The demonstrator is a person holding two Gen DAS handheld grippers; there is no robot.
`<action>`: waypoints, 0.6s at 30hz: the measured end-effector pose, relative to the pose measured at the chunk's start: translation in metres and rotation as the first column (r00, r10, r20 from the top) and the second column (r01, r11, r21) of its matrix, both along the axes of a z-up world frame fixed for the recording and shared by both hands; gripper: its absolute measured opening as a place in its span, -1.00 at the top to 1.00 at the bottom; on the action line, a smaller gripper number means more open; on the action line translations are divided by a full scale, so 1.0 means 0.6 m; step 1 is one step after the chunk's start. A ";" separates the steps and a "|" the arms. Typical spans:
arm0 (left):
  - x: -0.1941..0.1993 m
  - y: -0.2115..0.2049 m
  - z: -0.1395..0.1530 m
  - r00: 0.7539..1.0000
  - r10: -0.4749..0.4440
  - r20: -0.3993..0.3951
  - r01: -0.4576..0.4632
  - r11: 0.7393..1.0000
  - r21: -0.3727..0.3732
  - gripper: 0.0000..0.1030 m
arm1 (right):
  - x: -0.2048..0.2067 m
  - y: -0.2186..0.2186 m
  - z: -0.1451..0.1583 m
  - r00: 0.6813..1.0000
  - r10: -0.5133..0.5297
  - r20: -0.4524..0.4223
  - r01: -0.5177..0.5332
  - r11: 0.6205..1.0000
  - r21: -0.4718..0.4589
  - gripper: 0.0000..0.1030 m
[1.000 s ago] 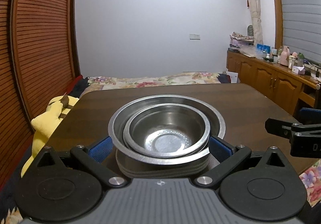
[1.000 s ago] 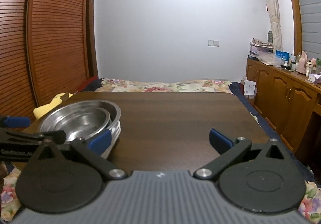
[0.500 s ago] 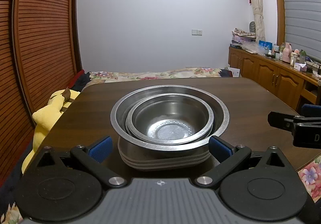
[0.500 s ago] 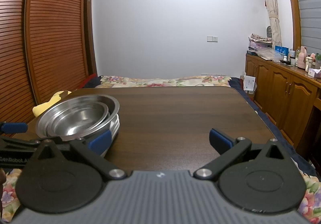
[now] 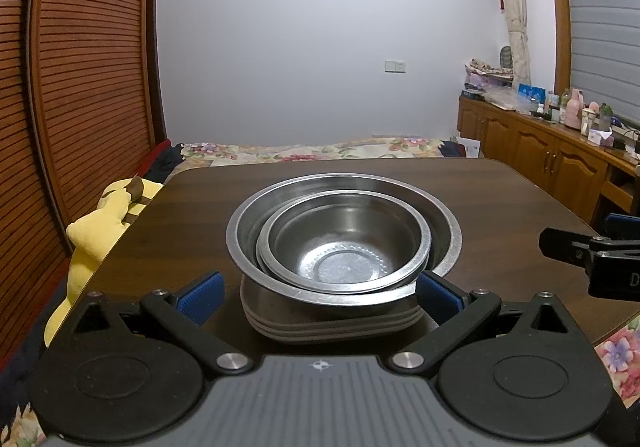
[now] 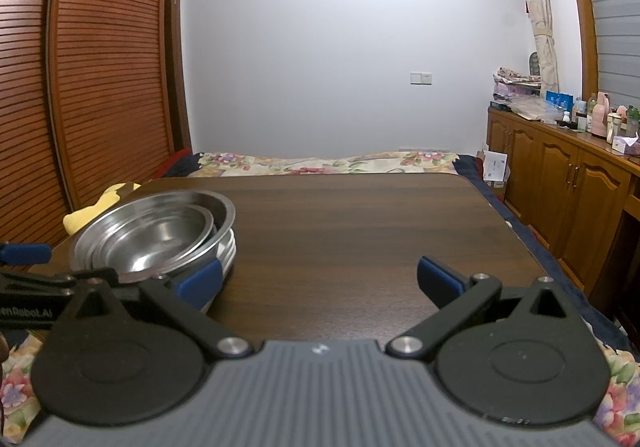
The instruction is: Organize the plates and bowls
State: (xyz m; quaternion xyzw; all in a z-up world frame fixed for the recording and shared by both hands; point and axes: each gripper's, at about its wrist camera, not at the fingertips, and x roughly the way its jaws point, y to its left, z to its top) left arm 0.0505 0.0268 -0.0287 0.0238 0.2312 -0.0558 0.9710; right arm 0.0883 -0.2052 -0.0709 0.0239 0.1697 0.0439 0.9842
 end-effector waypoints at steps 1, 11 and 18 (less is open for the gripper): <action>0.000 0.000 0.000 1.000 0.000 -0.001 0.000 1.000 0.000 -1.00 | 0.000 0.000 0.000 1.000 0.000 0.000 0.000 1.000 0.001 -1.00; -0.001 -0.001 0.001 1.000 -0.001 0.001 0.001 1.000 -0.002 -1.00 | 0.001 0.001 0.001 1.000 -0.003 -0.002 0.003 1.000 0.003 -1.00; -0.002 -0.001 0.002 1.000 0.000 0.001 0.000 1.000 -0.004 -1.00 | 0.000 0.001 0.001 1.000 -0.006 -0.001 0.006 1.000 0.004 -1.00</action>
